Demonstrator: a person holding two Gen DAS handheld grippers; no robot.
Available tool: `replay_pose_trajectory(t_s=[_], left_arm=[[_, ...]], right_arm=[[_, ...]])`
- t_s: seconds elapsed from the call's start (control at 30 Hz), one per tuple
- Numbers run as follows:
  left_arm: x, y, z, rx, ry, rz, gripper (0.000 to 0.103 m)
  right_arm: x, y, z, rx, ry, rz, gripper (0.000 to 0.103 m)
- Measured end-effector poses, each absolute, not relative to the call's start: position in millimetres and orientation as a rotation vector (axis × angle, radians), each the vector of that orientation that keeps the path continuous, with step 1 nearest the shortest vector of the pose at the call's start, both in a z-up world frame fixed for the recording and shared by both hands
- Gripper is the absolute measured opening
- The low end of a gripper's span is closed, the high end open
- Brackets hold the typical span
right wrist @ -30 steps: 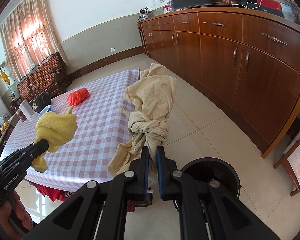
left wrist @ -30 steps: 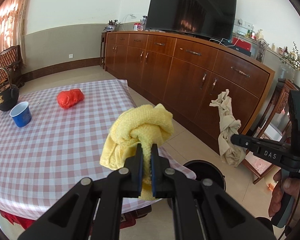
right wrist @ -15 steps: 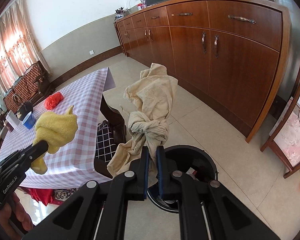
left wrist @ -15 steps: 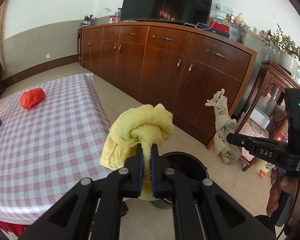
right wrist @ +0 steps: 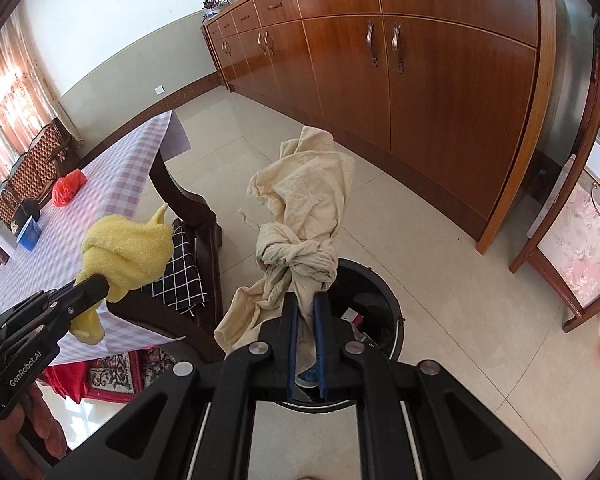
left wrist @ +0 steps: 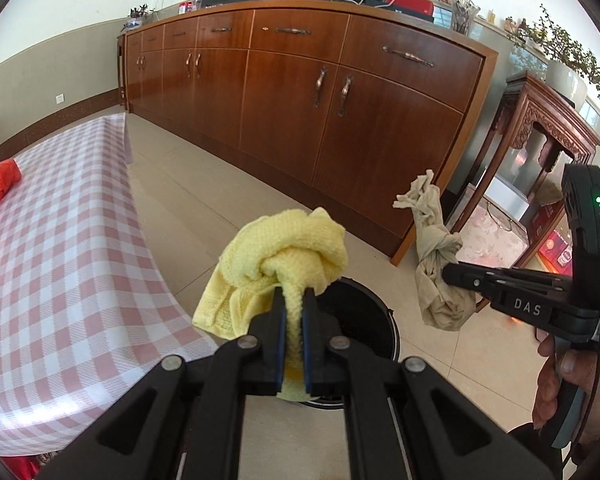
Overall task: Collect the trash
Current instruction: 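Carry the yellow towel and beige cloth with both grippers over the black bin, then open both grippers to drop the towel and cloth into the bin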
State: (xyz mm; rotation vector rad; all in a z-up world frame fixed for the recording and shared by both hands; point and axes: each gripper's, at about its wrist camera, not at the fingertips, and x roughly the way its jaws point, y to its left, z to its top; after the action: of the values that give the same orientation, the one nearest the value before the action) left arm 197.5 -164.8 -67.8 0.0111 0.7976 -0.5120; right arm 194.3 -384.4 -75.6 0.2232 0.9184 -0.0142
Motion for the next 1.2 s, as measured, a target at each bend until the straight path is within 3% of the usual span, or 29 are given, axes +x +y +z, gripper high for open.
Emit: replay_pose_trajectory(t_s=[0.87,0.93,0.97,1.0,1.03,1.07,1.13,1.2], left_arm=[[236,-227,-183,0.08,1.087,-0.58,0.007],[239,-233,-191,0.082,1.115,-0.598,0.011],[240,-234,-196,0.093,1.119,-0.578,0.016],[241,-233,-198,0.099,1.116,-0.547,0.033],[241,-230,-199,0.097,1.109,-0.515,0.058],[241,-228,-199,0.089,1.099,-0.502,0.07],[238,-225,-196,0.109,1.061,-0.475,0.097],[239,-225,-197,0.131,1.049,-0.459,0.1]], right_arm=[[246,-397,-222,0.081,1.213,0.116,0.01],[250,-393,-231,0.046,1.232,0.128,0.012],[252,-393,-237,0.009,1.245,0.107,0.03],[253,-397,-241,-0.009,1.246,0.071,0.065],[252,-403,-241,-0.007,1.231,0.032,0.08],[250,-409,-240,0.003,1.213,0.002,0.091],[248,-420,-239,0.016,1.207,-0.055,0.101],[246,-430,-240,0.019,1.223,-0.114,0.103]])
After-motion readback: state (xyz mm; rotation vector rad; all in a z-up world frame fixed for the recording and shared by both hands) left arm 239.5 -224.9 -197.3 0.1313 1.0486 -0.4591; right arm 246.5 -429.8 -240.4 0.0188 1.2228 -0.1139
